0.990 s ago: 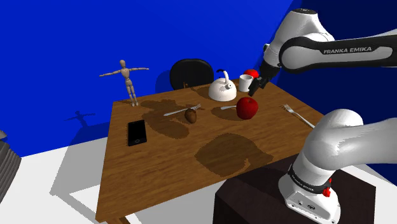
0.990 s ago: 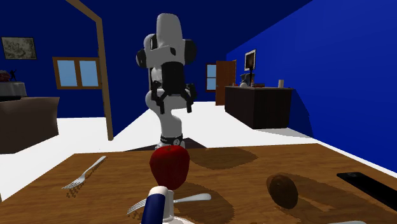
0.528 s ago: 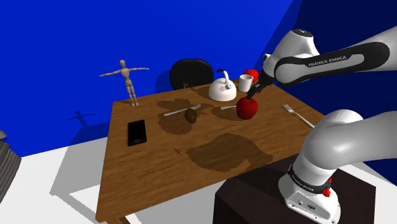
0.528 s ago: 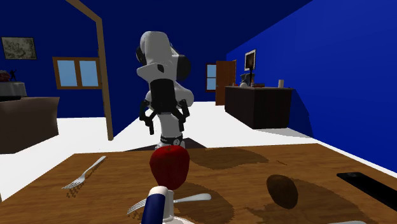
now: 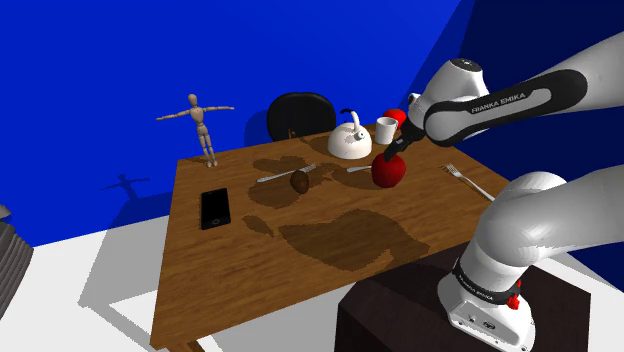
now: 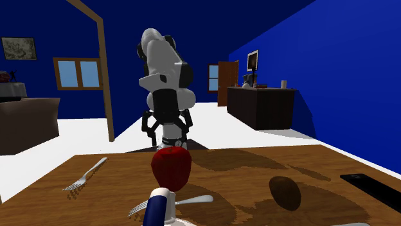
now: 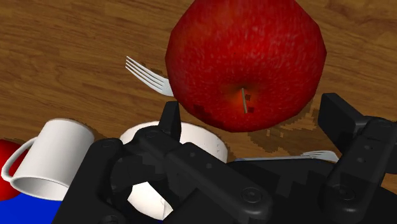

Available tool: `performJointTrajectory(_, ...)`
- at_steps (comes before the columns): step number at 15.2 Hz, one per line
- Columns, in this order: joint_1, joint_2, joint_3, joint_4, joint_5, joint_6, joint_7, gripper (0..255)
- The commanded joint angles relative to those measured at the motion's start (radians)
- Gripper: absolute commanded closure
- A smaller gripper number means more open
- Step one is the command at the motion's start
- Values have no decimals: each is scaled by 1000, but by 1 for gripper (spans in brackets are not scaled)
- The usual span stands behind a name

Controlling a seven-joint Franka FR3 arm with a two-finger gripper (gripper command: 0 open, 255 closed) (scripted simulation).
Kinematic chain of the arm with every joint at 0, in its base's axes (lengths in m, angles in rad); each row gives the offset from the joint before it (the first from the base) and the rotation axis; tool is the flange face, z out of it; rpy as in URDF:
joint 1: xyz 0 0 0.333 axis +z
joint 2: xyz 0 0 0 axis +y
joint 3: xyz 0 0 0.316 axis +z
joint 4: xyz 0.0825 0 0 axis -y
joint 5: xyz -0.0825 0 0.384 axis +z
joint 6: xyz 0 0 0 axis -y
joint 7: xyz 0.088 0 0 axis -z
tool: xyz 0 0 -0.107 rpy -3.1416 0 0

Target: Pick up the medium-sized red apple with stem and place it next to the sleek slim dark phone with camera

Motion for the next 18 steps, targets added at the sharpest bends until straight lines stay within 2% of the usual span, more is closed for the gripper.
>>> performJointTrajectory(1, 0, 2, -1, 0, 0, 3, 0, 0)
performJointTrajectory(5, 0, 2, -1, 0, 0, 3, 0, 0)
performJointTrajectory(6, 0, 2, -1, 0, 0, 3, 0, 255)
performJointTrajectory(15, 0, 3, -1, 0, 0, 3, 0, 255)
performJointTrajectory(18, 4, -32, 13, 24, 10, -56, 2, 255)
